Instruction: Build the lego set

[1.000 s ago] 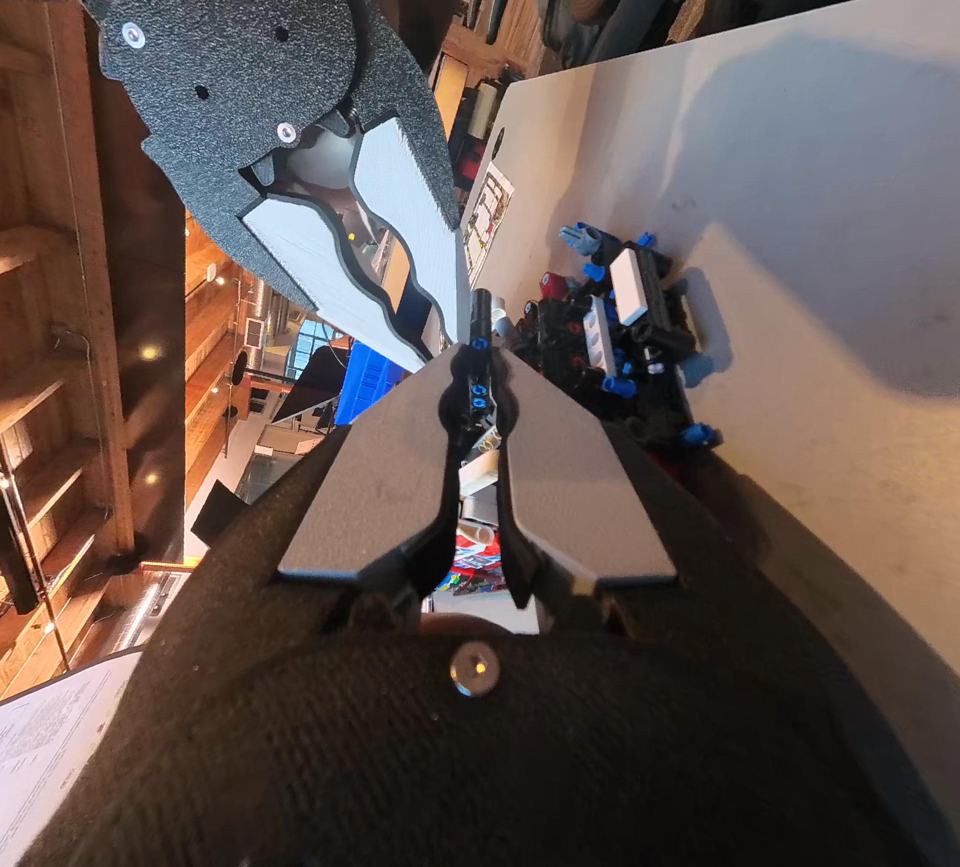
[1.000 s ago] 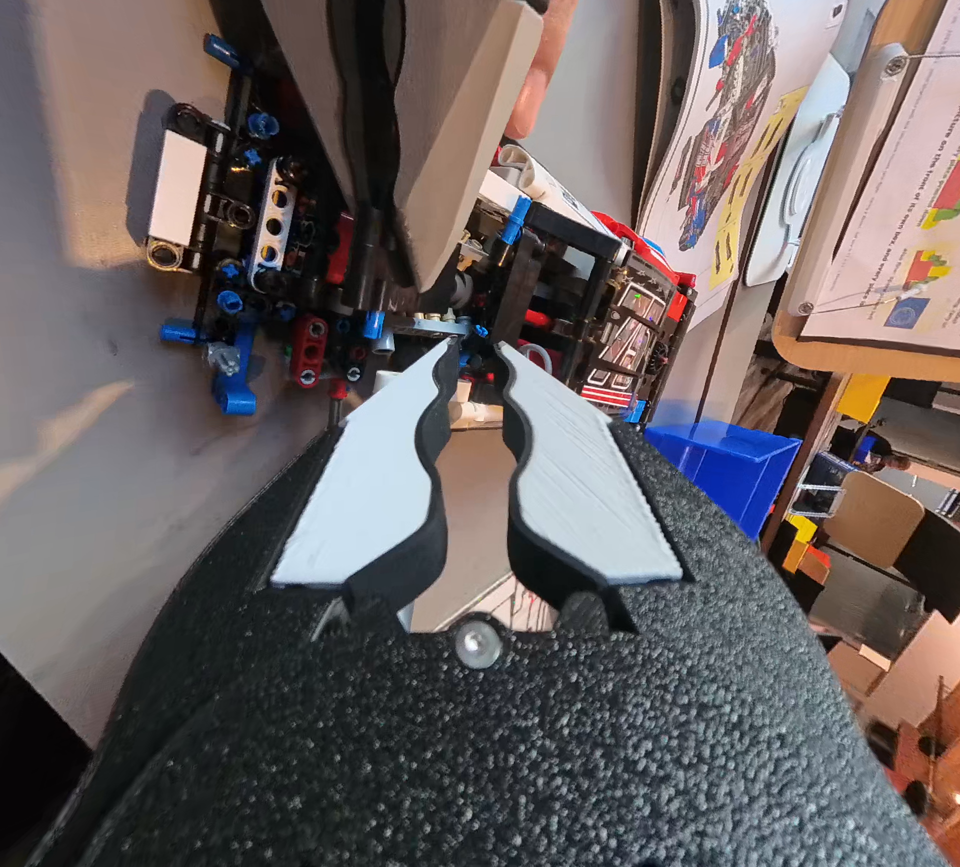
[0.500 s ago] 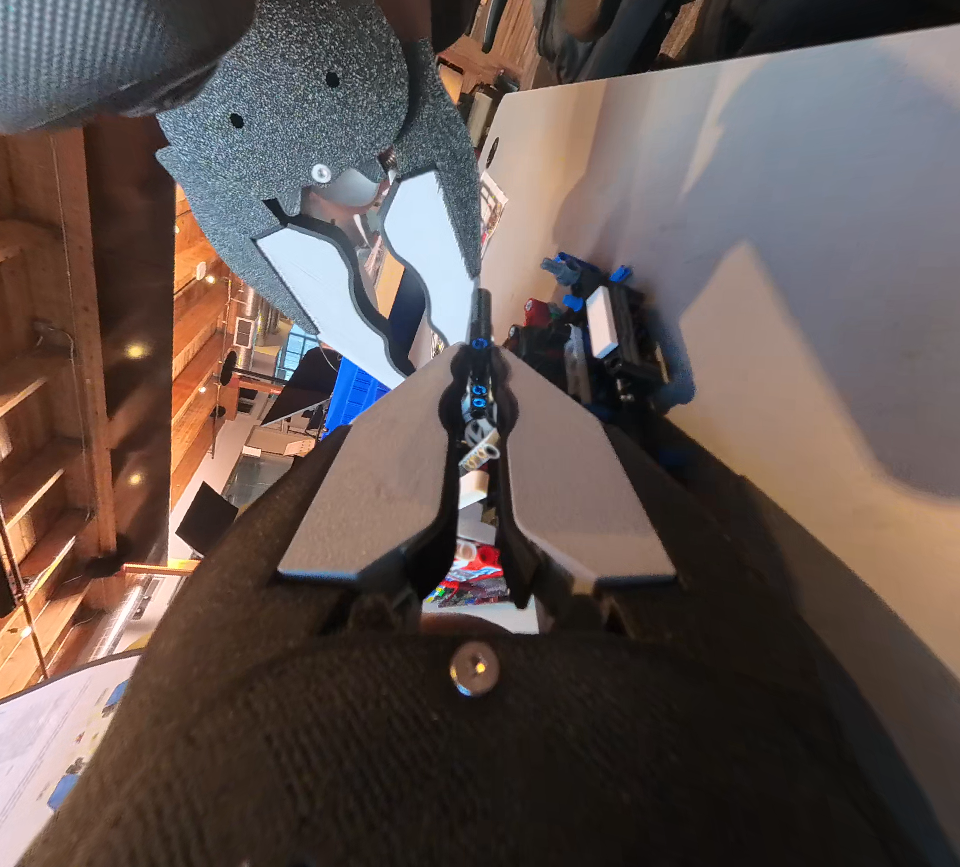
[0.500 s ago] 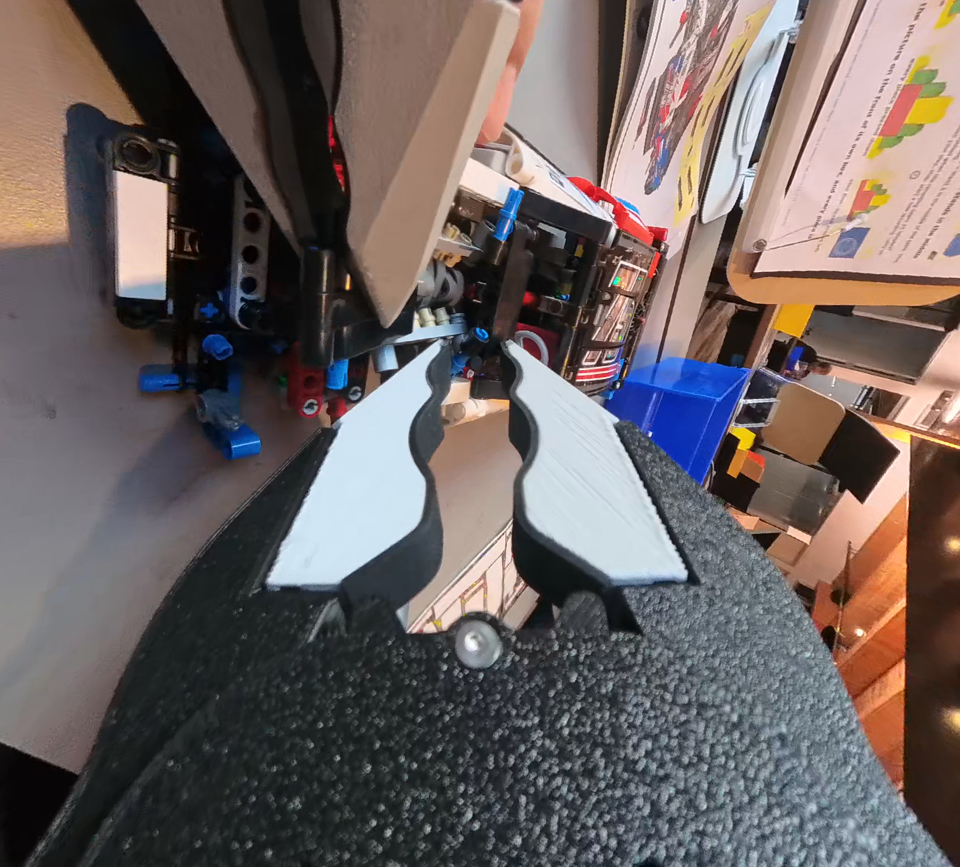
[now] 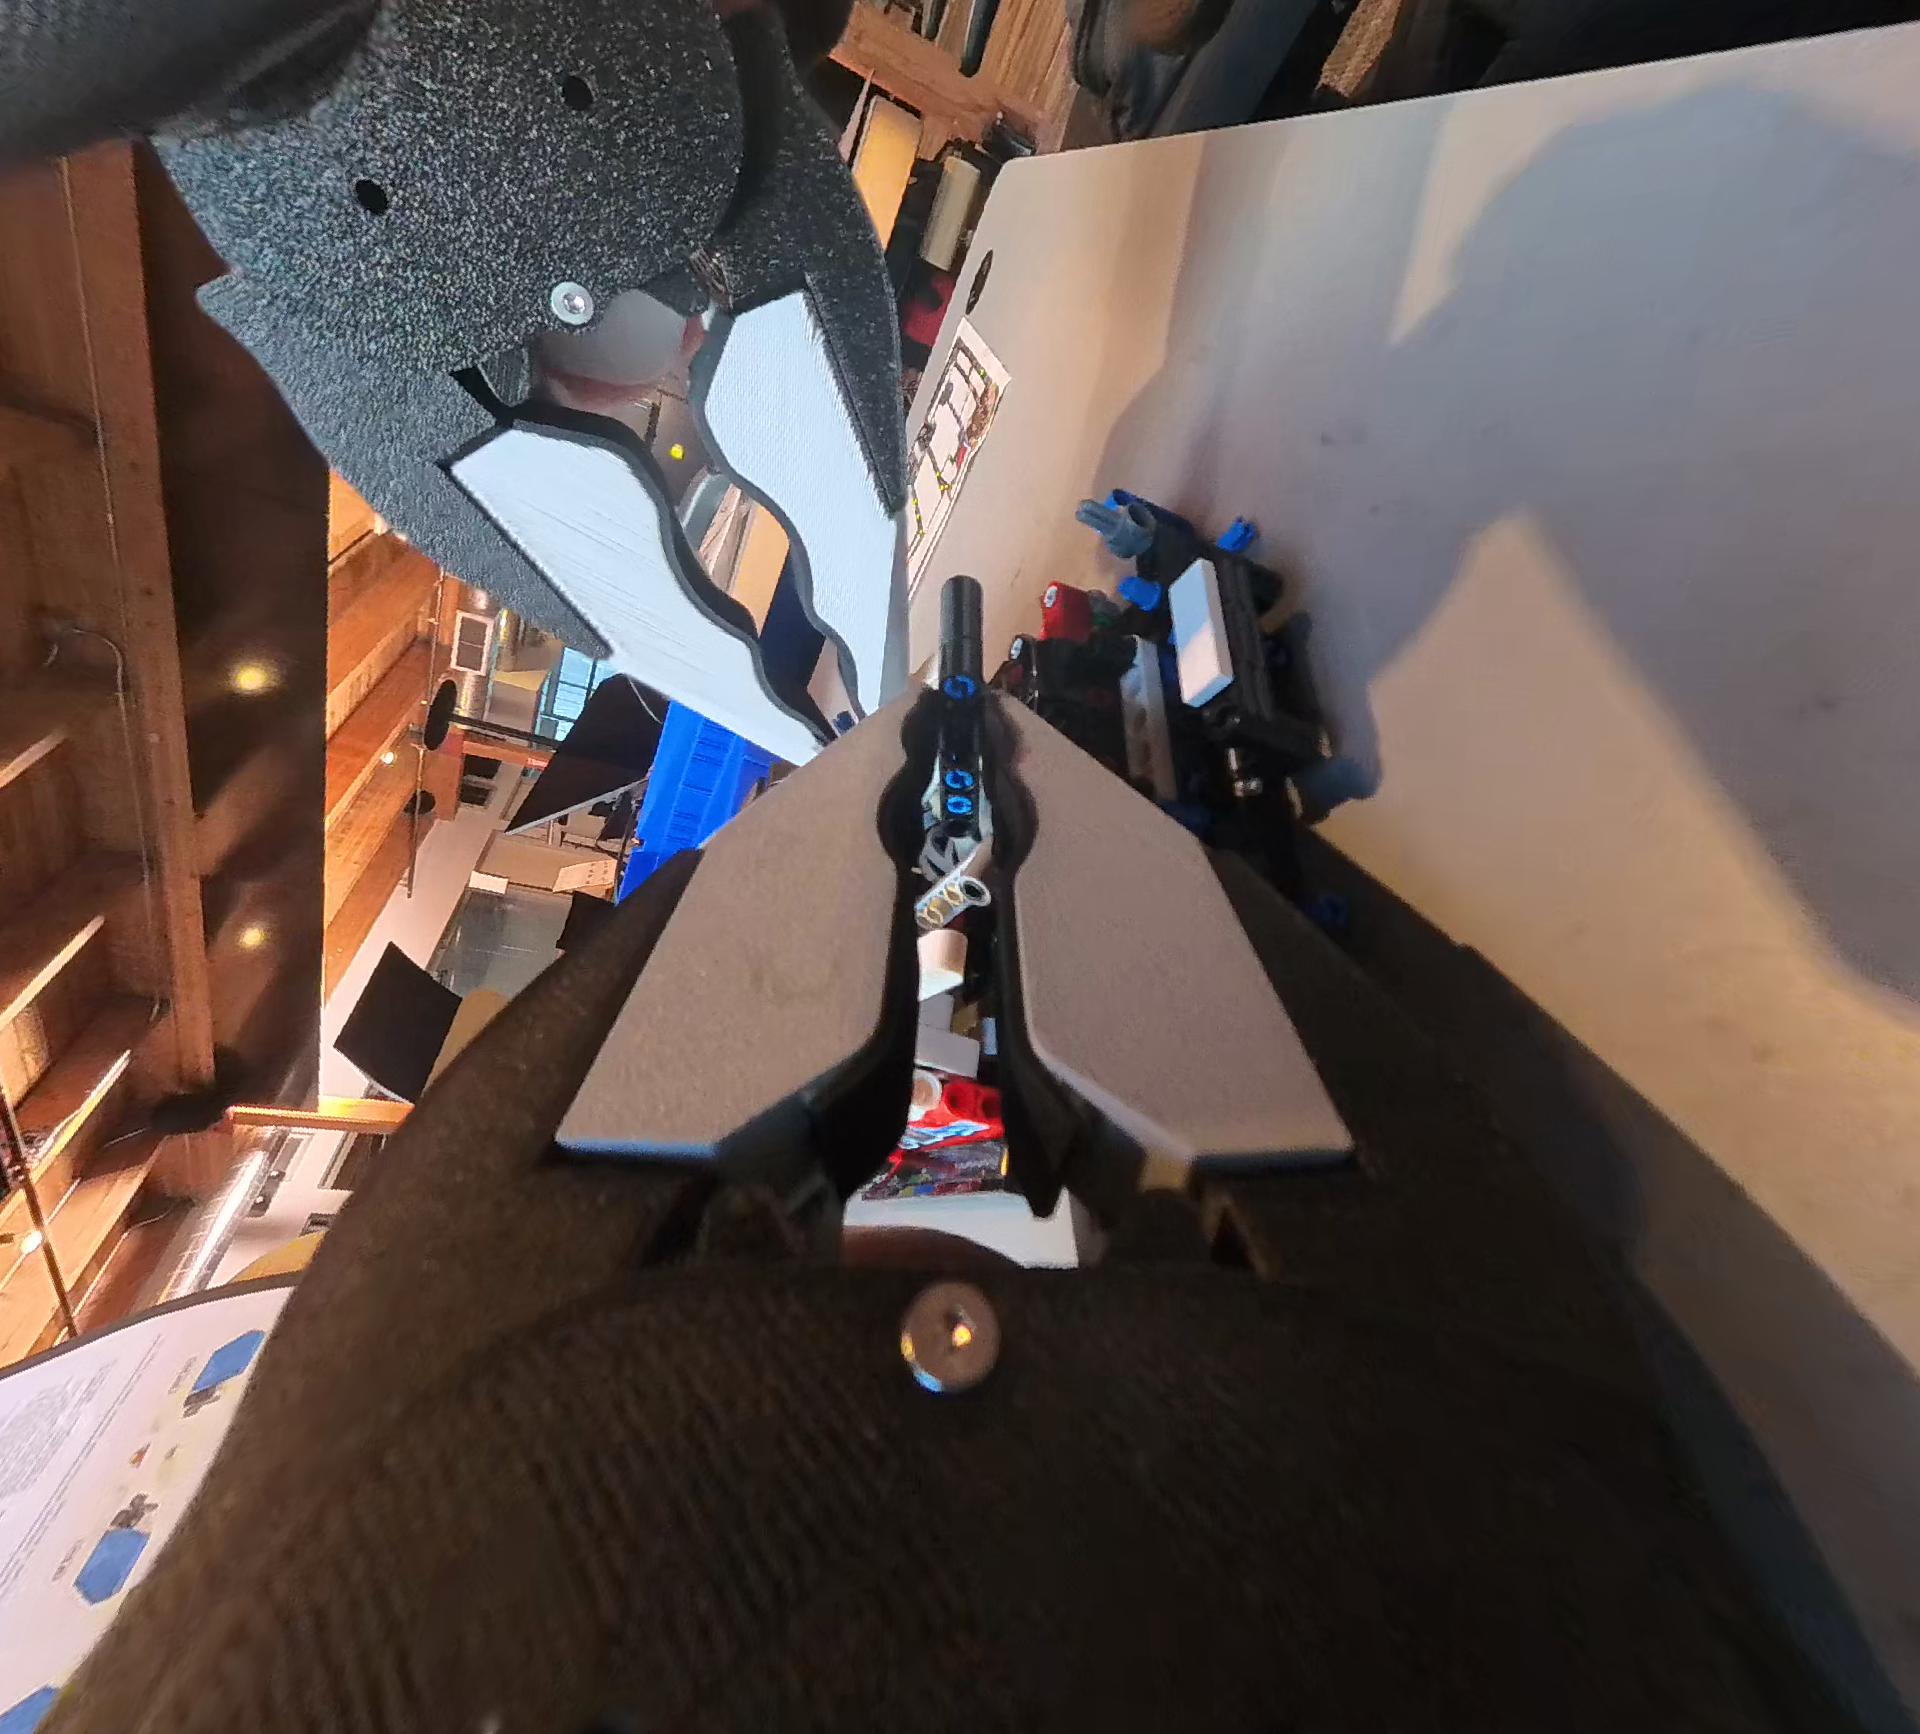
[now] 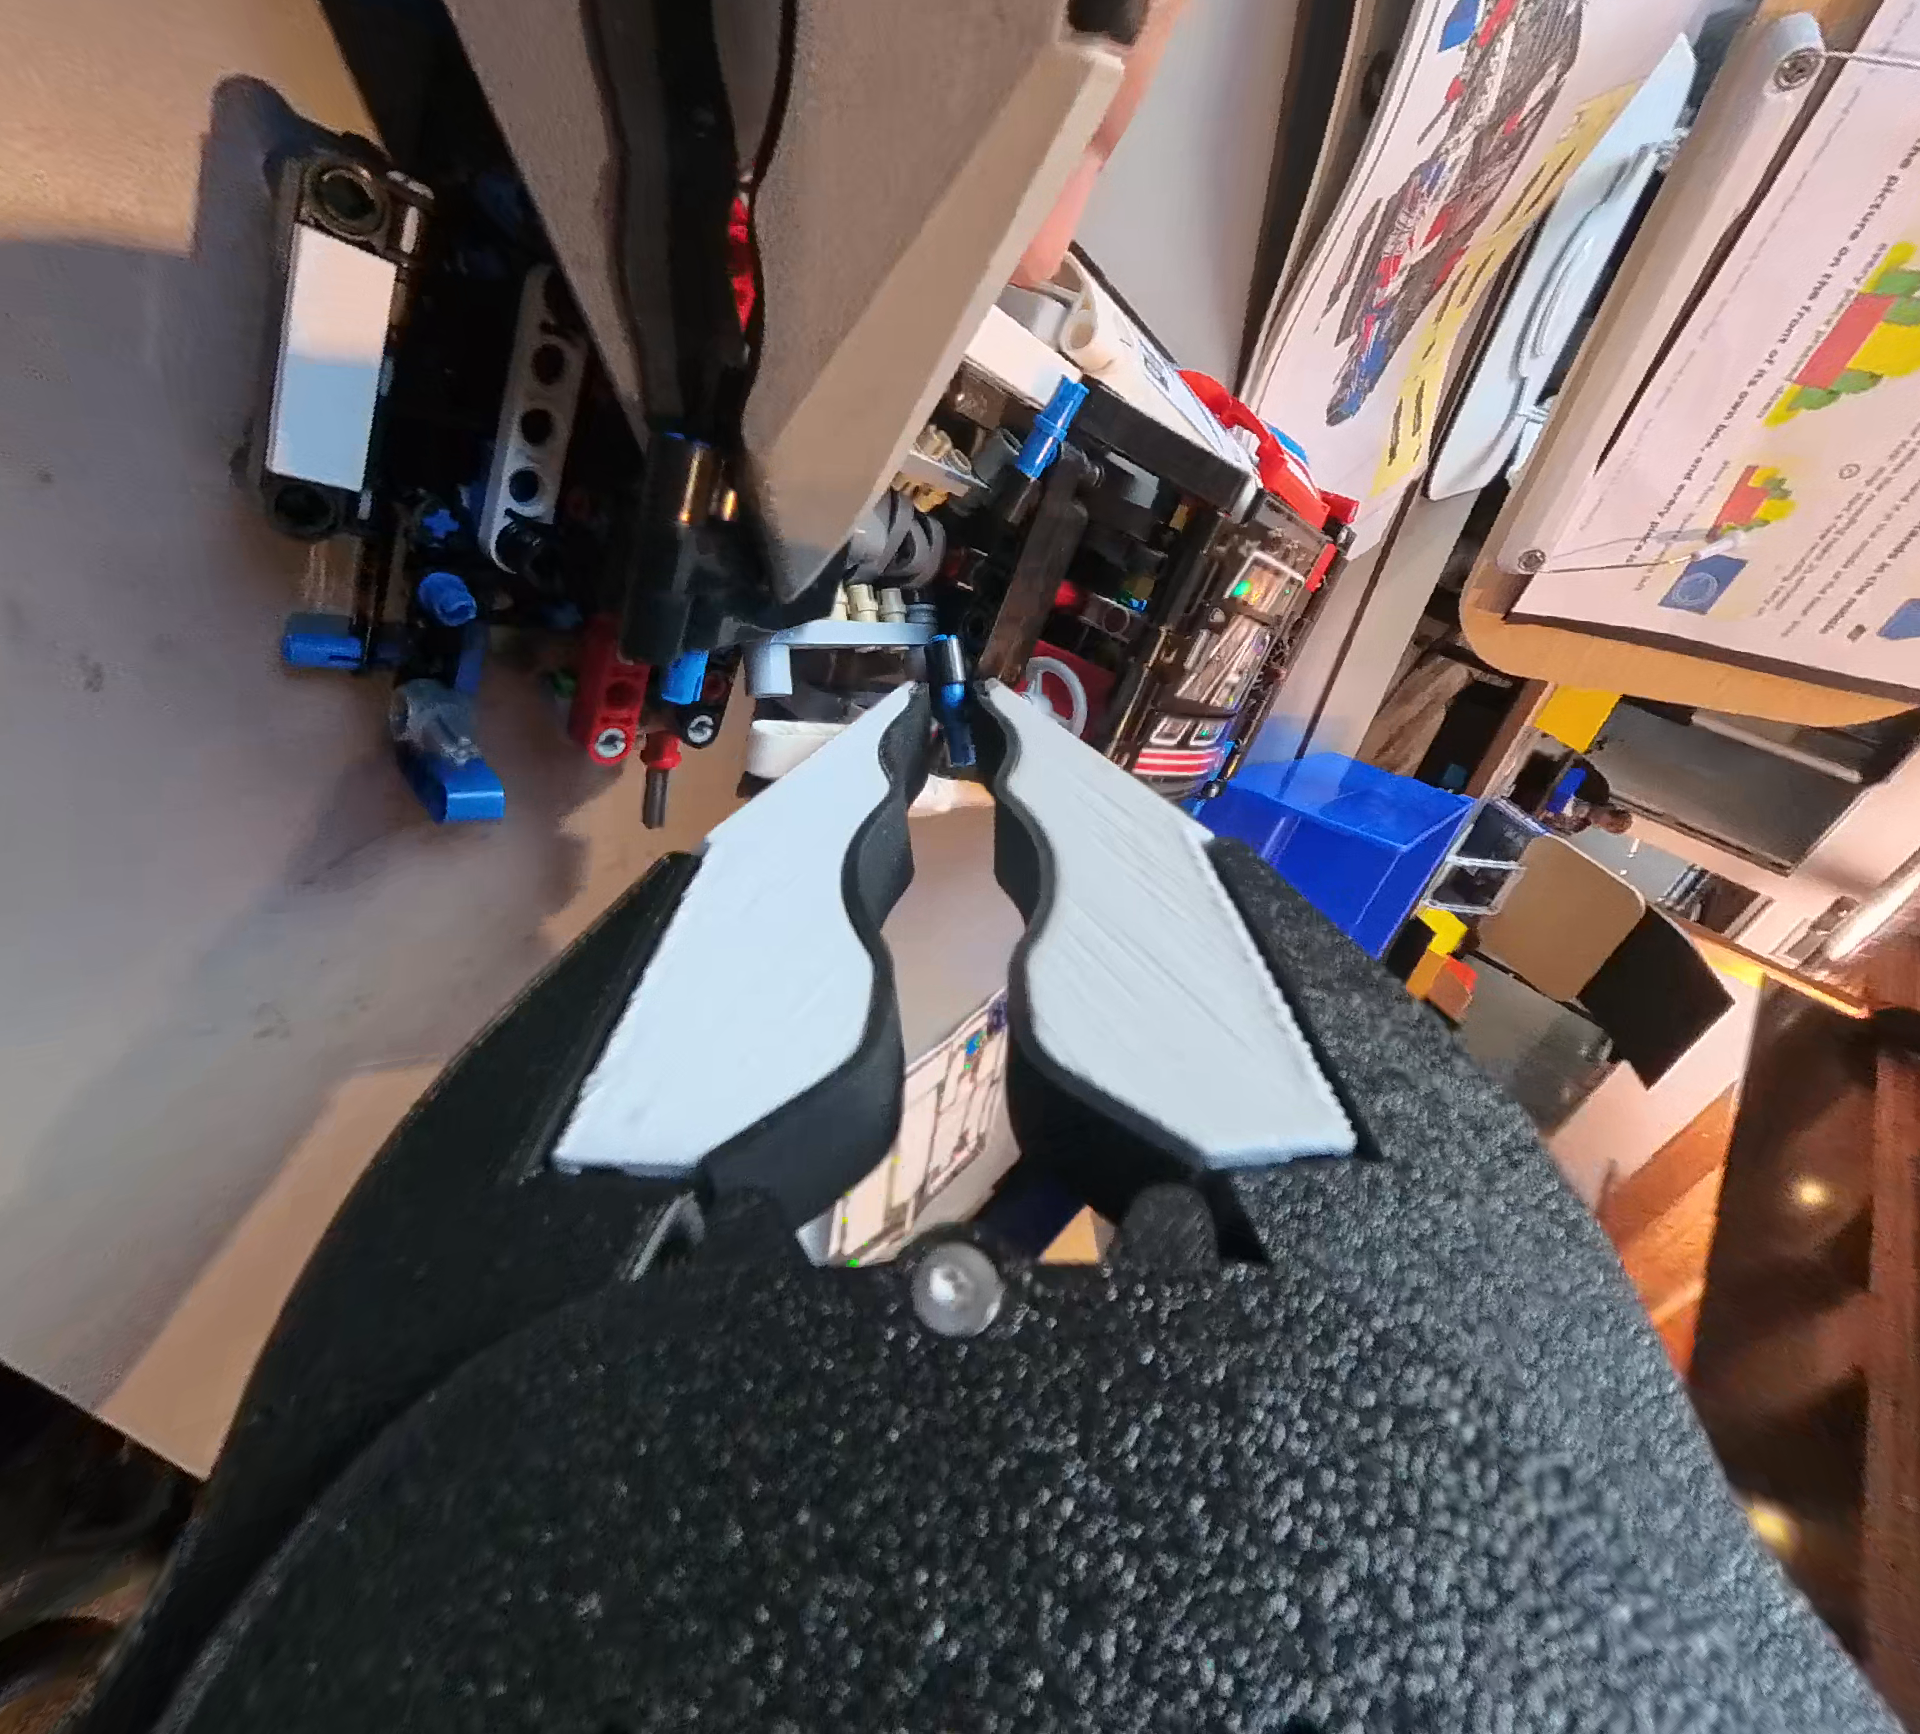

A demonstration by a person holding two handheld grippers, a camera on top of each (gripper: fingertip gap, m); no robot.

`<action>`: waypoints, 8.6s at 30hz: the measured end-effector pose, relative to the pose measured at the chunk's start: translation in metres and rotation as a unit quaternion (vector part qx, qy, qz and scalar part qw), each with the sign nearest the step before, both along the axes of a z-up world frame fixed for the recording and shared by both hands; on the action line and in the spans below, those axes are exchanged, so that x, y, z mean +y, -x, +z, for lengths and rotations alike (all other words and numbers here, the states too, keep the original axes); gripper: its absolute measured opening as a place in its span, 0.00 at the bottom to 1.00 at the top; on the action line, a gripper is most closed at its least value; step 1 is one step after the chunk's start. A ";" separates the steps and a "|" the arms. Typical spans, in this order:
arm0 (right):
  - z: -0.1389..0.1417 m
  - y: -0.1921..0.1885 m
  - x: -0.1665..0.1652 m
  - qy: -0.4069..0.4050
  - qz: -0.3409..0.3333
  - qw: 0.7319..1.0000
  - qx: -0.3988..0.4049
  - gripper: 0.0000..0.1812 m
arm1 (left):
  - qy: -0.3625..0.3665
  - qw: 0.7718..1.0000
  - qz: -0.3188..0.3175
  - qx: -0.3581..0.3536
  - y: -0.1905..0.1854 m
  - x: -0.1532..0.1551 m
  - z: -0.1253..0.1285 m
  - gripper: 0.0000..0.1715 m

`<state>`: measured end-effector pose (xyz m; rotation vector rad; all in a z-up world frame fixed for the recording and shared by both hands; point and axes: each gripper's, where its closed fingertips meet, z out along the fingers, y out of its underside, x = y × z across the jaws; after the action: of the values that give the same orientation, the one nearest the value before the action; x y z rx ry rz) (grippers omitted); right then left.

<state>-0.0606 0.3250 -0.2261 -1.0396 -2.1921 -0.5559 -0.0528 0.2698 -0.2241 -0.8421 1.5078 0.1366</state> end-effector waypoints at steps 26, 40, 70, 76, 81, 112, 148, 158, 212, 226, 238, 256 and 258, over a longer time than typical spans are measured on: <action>0.025 -0.002 -0.038 0.317 0.033 0.907 0.274 0.16 | -0.055 0.998 0.018 -0.022 0.007 0.016 0.014 0.03; 0.019 0.017 -0.046 0.063 0.148 0.941 0.297 0.05 | -0.027 0.999 0.007 -0.030 0.004 0.024 0.016 0.03; 0.011 0.012 -0.050 0.008 0.175 0.925 0.336 0.05 | -0.082 0.995 0.054 0.030 0.006 0.027 0.014 0.03; 0.040 -0.004 -0.035 0.156 0.113 0.886 0.421 0.00 | -0.083 0.995 0.060 0.018 0.008 0.029 0.018 0.03; 0.025 -0.014 0.005 0.294 -0.022 0.870 0.395 0.11 | -0.089 0.994 0.059 0.017 0.007 0.030 0.018 0.03; 0.015 0.006 -0.043 0.358 0.089 0.869 0.329 0.10 | -0.101 0.994 0.010 0.028 0.009 0.030 0.007 0.03; 0.021 0.014 -0.044 0.112 0.129 0.924 0.342 0.04 | -0.061 0.995 0.057 0.049 0.011 0.021 0.011 0.03; 0.015 0.013 -0.040 0.043 0.166 0.931 0.321 0.04 | -0.066 0.995 0.058 0.056 0.008 0.020 0.007 0.04; 0.017 -0.008 0.006 0.292 0.001 0.884 0.364 0.08 | -0.086 0.994 0.058 0.024 0.010 0.028 0.010 0.03; 0.018 -0.021 0.017 0.382 -0.112 0.835 0.379 0.07 | -0.013 0.991 0.133 0.024 0.082 0.003 0.021 0.02; 0.014 -0.044 0.011 0.410 -0.186 0.794 0.409 0.09 | 0.338 0.932 0.127 -0.022 0.074 -0.026 -0.002 0.36; 0.007 -0.088 0.020 0.407 -0.230 0.776 0.422 0.08 | 0.598 0.789 0.119 -0.070 0.009 -0.009 -0.016 0.52; 0.007 -0.088 0.022 0.411 -0.238 0.773 0.421 0.08 | 0.606 0.786 0.100 -0.072 -0.009 -0.009 -0.015 0.50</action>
<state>0.0270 0.3467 -0.2189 -1.8451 -1.2792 0.6868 -0.0434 0.2610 -0.2389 -1.9757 1.2426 -0.8282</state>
